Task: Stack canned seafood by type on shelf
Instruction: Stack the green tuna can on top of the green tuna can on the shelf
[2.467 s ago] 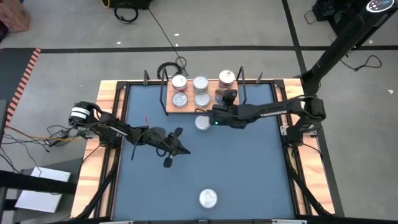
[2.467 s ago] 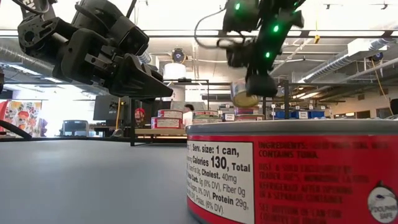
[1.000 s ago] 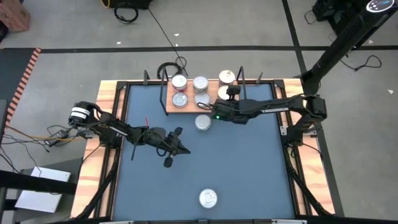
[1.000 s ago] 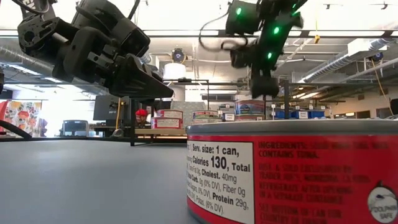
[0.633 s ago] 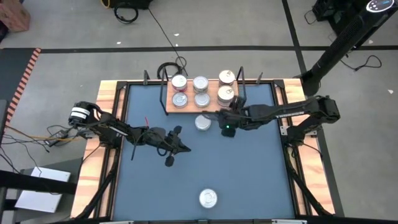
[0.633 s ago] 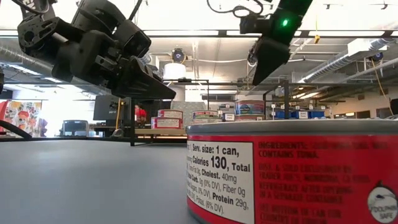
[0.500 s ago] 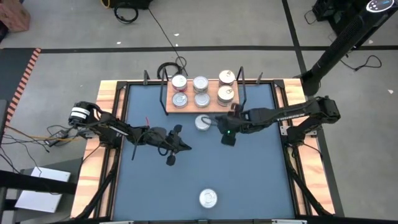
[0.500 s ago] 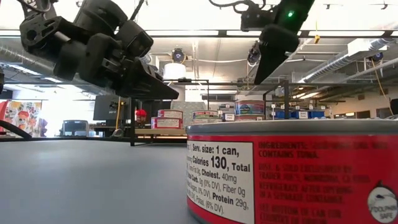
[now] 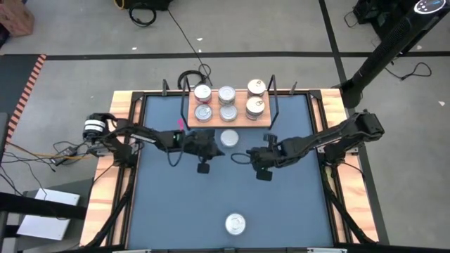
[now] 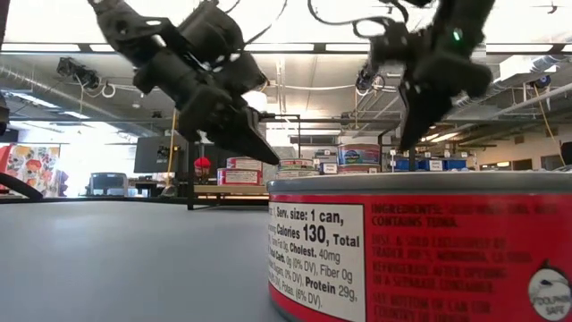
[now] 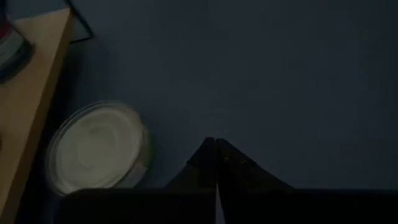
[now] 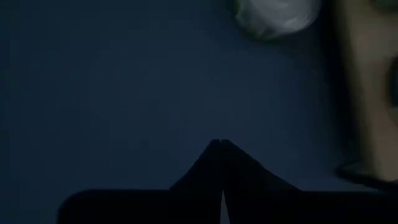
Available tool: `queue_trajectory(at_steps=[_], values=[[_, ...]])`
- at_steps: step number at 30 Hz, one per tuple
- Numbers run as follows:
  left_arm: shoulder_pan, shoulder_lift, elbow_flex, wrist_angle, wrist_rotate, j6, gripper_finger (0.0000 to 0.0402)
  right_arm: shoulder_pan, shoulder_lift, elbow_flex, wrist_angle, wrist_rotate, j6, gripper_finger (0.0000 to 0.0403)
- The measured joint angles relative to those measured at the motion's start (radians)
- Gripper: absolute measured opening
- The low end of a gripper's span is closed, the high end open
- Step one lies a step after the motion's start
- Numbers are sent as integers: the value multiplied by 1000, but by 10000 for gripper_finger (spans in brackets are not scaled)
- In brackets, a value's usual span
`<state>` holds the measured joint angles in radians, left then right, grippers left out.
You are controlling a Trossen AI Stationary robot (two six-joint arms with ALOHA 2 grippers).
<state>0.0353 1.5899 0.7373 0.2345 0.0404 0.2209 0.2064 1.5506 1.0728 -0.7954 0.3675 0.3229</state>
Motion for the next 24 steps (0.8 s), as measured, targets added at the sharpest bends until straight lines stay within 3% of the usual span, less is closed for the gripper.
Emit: queue_trajectory(at_steps=[8, 16, 24], values=[[35, 129, 134, -88, -27, 67, 57, 2, 0, -188, 219, -48, 54, 7], [36, 248, 214, -96, -180, 198, 108, 16, 0, -196, 236, -43, 68, 4], [33, 281, 231, -88, -283, 225, 115, 35, 0, -196, 237, -18, 71, 5]])
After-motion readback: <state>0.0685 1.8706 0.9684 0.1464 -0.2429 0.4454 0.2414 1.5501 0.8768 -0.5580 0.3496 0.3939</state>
